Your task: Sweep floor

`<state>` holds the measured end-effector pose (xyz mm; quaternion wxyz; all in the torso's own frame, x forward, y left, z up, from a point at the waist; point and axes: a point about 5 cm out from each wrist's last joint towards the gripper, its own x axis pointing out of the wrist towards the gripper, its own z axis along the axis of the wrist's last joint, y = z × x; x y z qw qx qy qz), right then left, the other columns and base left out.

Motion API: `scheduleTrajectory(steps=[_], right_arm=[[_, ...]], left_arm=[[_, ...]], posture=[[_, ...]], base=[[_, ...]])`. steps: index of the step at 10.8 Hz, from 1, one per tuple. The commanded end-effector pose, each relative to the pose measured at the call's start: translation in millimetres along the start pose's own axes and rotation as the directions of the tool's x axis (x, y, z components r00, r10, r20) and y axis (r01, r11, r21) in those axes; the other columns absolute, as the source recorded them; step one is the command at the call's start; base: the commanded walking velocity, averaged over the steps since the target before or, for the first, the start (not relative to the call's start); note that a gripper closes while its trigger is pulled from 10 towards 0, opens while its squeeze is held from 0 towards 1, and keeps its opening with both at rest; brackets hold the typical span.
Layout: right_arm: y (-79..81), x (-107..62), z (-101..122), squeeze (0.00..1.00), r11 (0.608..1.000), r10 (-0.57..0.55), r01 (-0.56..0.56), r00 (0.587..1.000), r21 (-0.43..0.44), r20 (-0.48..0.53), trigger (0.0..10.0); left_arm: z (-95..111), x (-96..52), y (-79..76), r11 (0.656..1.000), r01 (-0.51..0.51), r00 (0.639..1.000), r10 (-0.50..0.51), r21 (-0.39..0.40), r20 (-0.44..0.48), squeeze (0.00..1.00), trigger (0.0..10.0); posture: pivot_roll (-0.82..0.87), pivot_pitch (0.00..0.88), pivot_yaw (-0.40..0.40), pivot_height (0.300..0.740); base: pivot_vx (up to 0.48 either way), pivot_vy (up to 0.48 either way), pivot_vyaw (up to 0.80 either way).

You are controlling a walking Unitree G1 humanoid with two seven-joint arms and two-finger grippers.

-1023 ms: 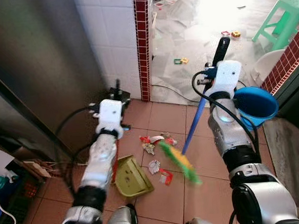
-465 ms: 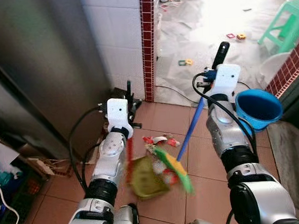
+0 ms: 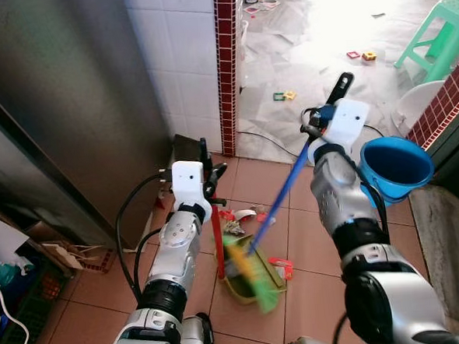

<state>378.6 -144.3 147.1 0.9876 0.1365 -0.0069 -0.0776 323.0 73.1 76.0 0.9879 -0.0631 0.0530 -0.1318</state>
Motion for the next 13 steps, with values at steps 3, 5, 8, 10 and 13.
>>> scheduleTrajectory(steps=[3,5,8,10,13], right_arm=[[43.7,4.7,46,0.00,0.970,0.245,-0.244,0.965,-0.021,0.096,10.0],[47.6,1.4,77,0.00,0.917,0.387,-0.346,0.892,-0.199,0.235,10.0],[13.2,3.2,99,0.00,0.912,0.335,-0.213,0.880,-0.351,0.337,10.0],[-9.3,6.4,93,0.00,0.908,0.250,-0.104,0.912,-0.405,0.326,10.0],[-35.3,8.2,68,0.00,0.880,0.104,0.025,0.964,-0.474,0.246,10.0]], left_arm=[[-15,-2.4,-8.0,0.999,0.026,0.997,-0.029,-0.046,-0.071,0.00,10.0],[-6,-1.3,-7.5,0.998,0.065,0.997,-0.065,0.012,-0.030,0.00,10.0],[29,-0.1,9.6,0.997,0.051,0.996,-0.055,0.058,0.073,0.00,10.0],[37,-8.3,11.7,0.993,0.074,0.993,-0.082,0.090,0.082,0.00,10.0],[41,-23.5,8.0,0.973,0.131,0.988,-0.143,0.192,0.053,0.00,10.0]], posture=[[-0.02,0.063,0.015,0.740],[-0.04,0.060,0.016,0.740],[-0.03,0.058,0.017,0.740],[-0.03,0.057,0.013,0.740],[-0.01,0.058,0.008,0.740]], base=[[0.000,0.000,0.00],[0.000,0.000,0.00],[0.000,0.000,0.00],[0.000,0.000,0.00],[0.000,0.000,0.00]])
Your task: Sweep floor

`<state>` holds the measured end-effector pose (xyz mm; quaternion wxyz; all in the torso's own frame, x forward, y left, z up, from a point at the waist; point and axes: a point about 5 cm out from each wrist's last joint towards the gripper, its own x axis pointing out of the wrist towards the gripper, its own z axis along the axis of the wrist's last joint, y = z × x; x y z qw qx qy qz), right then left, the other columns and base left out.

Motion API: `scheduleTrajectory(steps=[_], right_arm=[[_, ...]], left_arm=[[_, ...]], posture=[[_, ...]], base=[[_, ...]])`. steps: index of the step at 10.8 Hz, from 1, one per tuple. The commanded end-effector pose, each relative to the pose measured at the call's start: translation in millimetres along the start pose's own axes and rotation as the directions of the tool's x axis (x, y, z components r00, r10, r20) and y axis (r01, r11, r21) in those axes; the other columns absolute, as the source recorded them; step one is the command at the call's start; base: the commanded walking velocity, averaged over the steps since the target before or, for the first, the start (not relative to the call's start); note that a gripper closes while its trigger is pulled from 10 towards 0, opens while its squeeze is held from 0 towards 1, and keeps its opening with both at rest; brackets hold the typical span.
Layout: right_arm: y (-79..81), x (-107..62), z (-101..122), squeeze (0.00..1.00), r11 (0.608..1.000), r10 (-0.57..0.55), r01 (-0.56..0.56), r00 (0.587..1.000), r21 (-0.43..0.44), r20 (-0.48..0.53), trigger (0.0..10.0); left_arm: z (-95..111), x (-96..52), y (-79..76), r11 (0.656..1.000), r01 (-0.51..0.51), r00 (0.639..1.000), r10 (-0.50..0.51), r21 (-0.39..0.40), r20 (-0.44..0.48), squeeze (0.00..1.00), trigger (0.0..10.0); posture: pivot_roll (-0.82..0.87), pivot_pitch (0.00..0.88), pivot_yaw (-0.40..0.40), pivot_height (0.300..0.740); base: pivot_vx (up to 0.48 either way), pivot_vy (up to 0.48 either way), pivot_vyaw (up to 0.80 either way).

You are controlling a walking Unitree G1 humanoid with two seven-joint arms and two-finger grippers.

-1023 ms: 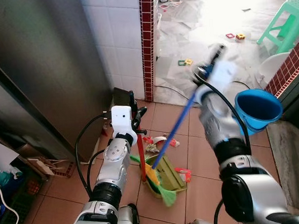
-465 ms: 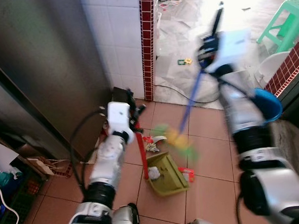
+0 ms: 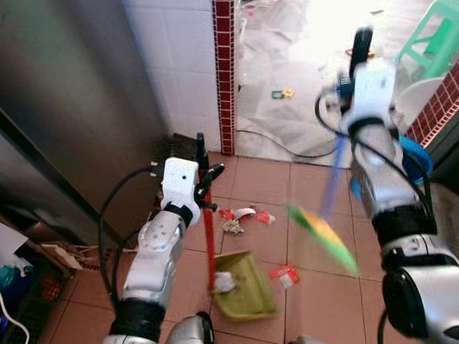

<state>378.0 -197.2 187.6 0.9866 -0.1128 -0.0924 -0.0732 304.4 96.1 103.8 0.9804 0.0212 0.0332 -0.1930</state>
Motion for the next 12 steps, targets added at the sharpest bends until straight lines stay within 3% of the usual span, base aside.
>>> scheduleTrajectory(steps=[1,3,5,7,8,11,12], right_arm=[[-2.8,2.3,5,0.00,1.000,-0.027,0.027,1.000,0.007,0.010,10.0],[1.5,-0.2,-5,0.00,0.997,-0.028,0.032,0.998,0.070,-0.051,10.0],[8.1,-0.7,-13,0.00,0.984,-0.021,0.042,0.992,0.171,-0.127,10.0],[13.2,-1.8,-19,0.00,0.951,-0.027,0.087,0.979,0.295,-0.203,10.0],[17.4,0.0,-16,0.00,0.917,-0.020,0.112,0.972,0.382,-0.235,10.0],[28.1,12.2,13,0.00,0.836,0.055,0.051,0.983,0.546,-0.177,10.0],[30.8,14.4,23,0.00,0.851,0.085,-0.005,0.988,0.525,-0.128,10.0]], left_arm=[[7,-1.4,-1.0,1.000,0.020,1.000,-0.020,0.018,0.012,0.00,10.0],[-5,-1.1,-5.8,0.999,0.037,0.998,-0.037,0.003,-0.048,0.00,10.0],[-11,10.7,-20.3,0.997,0.077,0.992,-0.078,-0.016,-0.101,0.00,10.0],[-13,16.0,-28.8,0.995,0.087,0.989,-0.091,-0.042,-0.116,0.00,10.0],[-15,15.8,-33.4,0.994,0.098,0.988,-0.103,-0.044,-0.119,0.00,10.0],[-16,16.5,-33.0,0.995,0.090,0.988,-0.095,-0.050,-0.121,0.00,10.0],[-16,16.8,-33.2,0.995,0.088,0.988,-0.094,-0.051,-0.120,0.00,10.0]], posture=[[-0.01,0.057,0.009,0.740],[-0.02,0.055,0.017,0.740],[-0.03,0.052,0.020,0.740],[-0.03,0.050,0.022,0.740],[-0.03,0.050,0.023,0.740],[-0.03,0.050,0.020,0.740],[-0.03,0.048,0.020,0.740]], base=[[0.000,0.000,0.00],[0.000,0.000,0.00],[0.000,0.000,0.00],[0.000,0.000,0.00],[0.000,0.000,0.00],[0.000,0.000,0.00],[0.000,0.000,0.00]])
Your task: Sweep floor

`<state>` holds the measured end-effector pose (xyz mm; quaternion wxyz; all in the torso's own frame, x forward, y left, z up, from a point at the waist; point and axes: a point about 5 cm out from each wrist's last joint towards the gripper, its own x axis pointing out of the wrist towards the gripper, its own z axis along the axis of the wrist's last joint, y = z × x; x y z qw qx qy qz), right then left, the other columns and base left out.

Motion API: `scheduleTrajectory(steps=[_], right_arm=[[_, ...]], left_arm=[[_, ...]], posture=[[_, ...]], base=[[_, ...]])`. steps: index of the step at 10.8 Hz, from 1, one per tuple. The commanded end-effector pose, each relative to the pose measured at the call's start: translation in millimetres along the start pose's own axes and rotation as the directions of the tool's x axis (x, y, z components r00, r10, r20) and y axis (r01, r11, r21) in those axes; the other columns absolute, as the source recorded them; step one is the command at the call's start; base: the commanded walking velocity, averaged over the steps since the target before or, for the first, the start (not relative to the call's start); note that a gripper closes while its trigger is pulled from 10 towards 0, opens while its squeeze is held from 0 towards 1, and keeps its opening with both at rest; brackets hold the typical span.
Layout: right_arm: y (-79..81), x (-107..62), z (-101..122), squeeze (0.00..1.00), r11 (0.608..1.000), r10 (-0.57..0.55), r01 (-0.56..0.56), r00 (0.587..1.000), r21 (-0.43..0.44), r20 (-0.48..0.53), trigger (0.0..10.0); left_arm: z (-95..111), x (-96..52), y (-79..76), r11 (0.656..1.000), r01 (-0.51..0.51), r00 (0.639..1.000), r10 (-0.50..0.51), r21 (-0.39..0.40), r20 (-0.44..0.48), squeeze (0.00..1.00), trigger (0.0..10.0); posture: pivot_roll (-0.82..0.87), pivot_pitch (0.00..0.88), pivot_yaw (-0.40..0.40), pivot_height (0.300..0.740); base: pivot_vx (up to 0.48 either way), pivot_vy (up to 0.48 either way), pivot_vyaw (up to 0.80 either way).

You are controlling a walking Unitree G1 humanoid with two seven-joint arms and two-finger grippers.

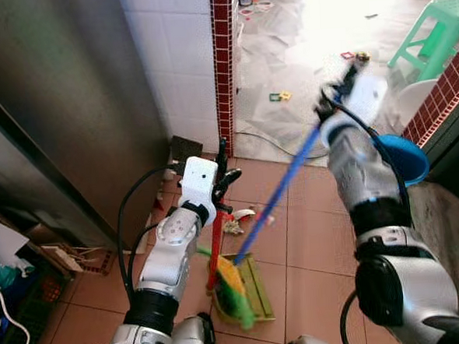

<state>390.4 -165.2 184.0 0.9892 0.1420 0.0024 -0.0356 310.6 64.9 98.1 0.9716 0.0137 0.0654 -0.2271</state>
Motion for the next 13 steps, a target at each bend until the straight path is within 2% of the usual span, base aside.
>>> scheduleTrajectory(steps=[1,2,3,4,5,8,9,10,12,13], right_arm=[[9.5,2.1,24,0.00,0.998,0.057,-0.056,0.994,-0.009,0.098,10.0],[7.7,0.2,29,0.00,0.988,0.092,-0.073,0.985,-0.133,0.148,10.0],[1.5,-3.2,33,0.00,0.971,0.112,-0.067,0.975,-0.229,0.190,10.0],[-3.0,-5.4,34,0.00,0.967,0.109,-0.055,0.972,-0.248,0.208,10.0],[-10.2,-9.2,32,0.00,0.962,0.091,-0.026,0.969,-0.272,0.230,10.0],[-22.7,-21.1,11,0.00,0.958,0.035,0.035,0.971,-0.286,0.236,10.0],[-31.0,-26.7,0,0.00,0.965,-0.005,0.060,0.978,-0.254,0.210,10.0],[-37.7,-33.5,-8,0.00,0.962,-0.027,0.082,0.978,-0.261,0.208,10.0],[-44.5,-40.3,-23,0.00,0.959,-0.044,0.092,0.983,-0.267,0.180,10.0],[-43.6,-39.3,-27,0.00,0.960,-0.052,0.101,0.981,-0.262,0.185,10.0]], left_arm=[[-12,0.3,-6.2,1.000,0.017,0.998,-0.018,-0.025,-0.060,0.00,10.0],[-10,0.3,-3.3,0.999,-0.005,0.999,0.003,-0.045,-0.039,0.00,10.0],[-9,-2.2,5.7,0.996,-0.074,0.997,0.073,-0.049,-0.034,0.00,10.0],[-4,-4.0,10.1,0.994,-0.078,0.997,0.078,-0.078,-0.004,0.00,10.0],[-1,-7.6,14.1,0.991,-0.029,0.999,0.033,-0.132,0.027,0.00,10.0],[6,-10.8,24.7,0.987,-0.085,0.990,0.099,-0.137,0.098,0.00,10.0],[8,-17.1,32.4,0.980,-0.125,0.982,0.146,-0.157,0.124,0.00,10.0],[10,-24.9,36.8,0.979,-0.151,0.975,0.170,-0.134,0.144,0.00,10.0],[10,-29.6,34.2,0.988,-0.122,0.982,0.134,-0.092,0.134,0.00,10.0],[6,-30.1,32.0,0.996,-0.080,0.989,0.085,-0.042,0.123,0.00,10.0]], posture=[[-0.03,0.048,0.019,0.740],[-0.03,0.047,0.018,0.740],[-0.03,0.047,0.019,0.740],[-0.03,0.047,0.019,0.740],[-0.03,0.039,0.015,0.740],[-0.04,0.022,0.012,0.740],[-0.05,0.015,0.018,0.740],[-0.05,0.010,0.019,0.740],[-0.04,0.000,0.031,0.740],[-0.03,0.000,0.045,0.740]], base=[[0.000,0.000,0.00],[0.000,0.000,0.00],[0.000,0.000,0.00],[0.000,0.000,0.00],[0.000,0.000,0.00],[0.000,0.000,0.00],[0.000,0.000,0.00],[0.000,0.000,0.00],[0.000,0.000,-0.65],[0.000,0.000,-0.80]])
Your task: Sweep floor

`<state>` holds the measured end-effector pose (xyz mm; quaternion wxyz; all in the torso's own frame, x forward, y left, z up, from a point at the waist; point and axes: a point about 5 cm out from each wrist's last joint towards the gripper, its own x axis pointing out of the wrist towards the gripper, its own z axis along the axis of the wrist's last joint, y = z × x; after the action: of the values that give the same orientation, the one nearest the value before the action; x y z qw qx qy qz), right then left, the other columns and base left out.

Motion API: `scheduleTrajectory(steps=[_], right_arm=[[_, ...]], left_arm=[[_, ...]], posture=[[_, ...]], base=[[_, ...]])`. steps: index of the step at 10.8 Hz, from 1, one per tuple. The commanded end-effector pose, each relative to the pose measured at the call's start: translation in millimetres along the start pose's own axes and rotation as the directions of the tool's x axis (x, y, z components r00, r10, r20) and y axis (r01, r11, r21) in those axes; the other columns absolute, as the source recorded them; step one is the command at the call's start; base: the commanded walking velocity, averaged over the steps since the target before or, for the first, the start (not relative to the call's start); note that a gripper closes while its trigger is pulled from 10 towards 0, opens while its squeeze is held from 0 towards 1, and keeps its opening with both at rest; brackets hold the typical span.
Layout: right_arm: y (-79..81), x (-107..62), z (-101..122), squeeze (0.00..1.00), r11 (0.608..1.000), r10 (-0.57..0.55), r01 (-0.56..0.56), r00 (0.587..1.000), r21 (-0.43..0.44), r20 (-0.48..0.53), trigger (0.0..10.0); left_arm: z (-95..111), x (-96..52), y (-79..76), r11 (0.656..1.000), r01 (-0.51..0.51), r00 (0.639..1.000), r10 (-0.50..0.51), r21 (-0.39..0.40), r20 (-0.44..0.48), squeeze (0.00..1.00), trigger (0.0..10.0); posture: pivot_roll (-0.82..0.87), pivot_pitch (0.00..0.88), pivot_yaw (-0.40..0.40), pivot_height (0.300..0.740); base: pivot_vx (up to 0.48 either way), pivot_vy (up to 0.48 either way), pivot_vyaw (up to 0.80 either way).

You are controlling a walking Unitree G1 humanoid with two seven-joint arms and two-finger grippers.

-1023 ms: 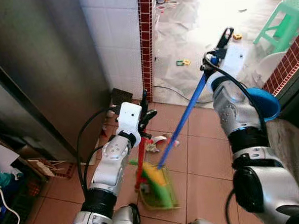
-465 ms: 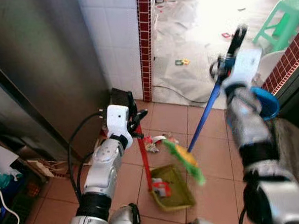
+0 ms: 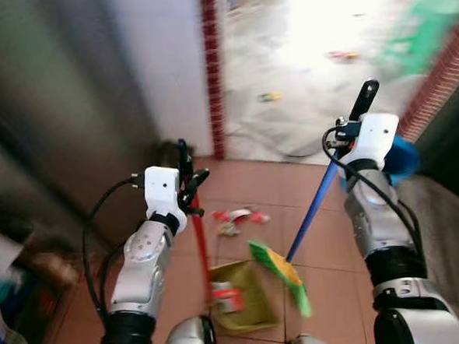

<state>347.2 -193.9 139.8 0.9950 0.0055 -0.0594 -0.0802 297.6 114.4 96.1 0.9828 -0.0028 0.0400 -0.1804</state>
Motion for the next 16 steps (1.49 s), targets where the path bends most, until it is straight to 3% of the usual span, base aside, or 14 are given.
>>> scheduleTrajectory(steps=[1,3,6,9,10,13,16], right_arm=[[-3.0,5.0,12,0.00,1.000,-0.010,0.012,0.998,-0.021,0.064,10.0],[-9.4,0.5,8,0.00,0.996,-0.002,0.007,0.999,-0.086,0.053,10.0],[-5.7,-10.3,3,0.00,0.994,0.021,-0.016,0.999,-0.110,0.048,10.0],[0.0,-23.1,-16,0.00,0.996,0.004,-0.003,1.000,-0.085,0.011,10.0],[-0.7,-21.9,-16,0.00,0.996,0.011,-0.010,1.000,-0.093,0.001,10.0],[2.9,-12.4,-1,0.00,0.992,0.050,-0.045,0.998,-0.116,0.033,10.0],[3.9,-11.3,-5,0.00,0.991,0.061,-0.060,0.998,-0.117,0.009,10.0]], left_arm=[[13,-0.7,-4.5,0.996,0.066,0.996,-0.070,0.062,0.057,0.00,10.0],[10,-1.0,3.5,0.988,0.089,0.995,-0.095,0.127,0.038,0.00,10.0],[15,-3.0,4.9,0.988,0.098,0.994,-0.104,0.115,0.043,0.00,10.0],[9,-18.0,2.1,0.993,0.115,0.991,-0.116,0.017,0.073,0.00,10.0],[9,-14.8,6.2,0.996,0.084,0.994,-0.085,0.013,0.076,0.00,10.0],[19,-6.3,-8.0,0.992,0.125,0.986,-0.126,0.014,0.109,0.00,10.0],[20,-11.6,-2.9,0.997,0.041,0.991,-0.033,-0.059,0.127,0.00,10.0]], posture=[[-0.03,0.000,0.052,0.740],[-0.03,0.000,0.037,0.740],[-0.06,0.000,0.054,0.740],[-0.08,0.000,0.097,0.740],[-0.08,0.000,0.090,0.740],[-0.09,0.000,0.058,0.740],[-0.07,0.000,0.042,0.740]], base=[[0.000,0.000,0.00],[0.000,0.000,0.00],[0.000,0.000,0.00],[0.000,0.000,-0.53],[0.000,0.000,-0.80],[0.000,0.000,-0.80],[0.000,0.000,-0.53]])
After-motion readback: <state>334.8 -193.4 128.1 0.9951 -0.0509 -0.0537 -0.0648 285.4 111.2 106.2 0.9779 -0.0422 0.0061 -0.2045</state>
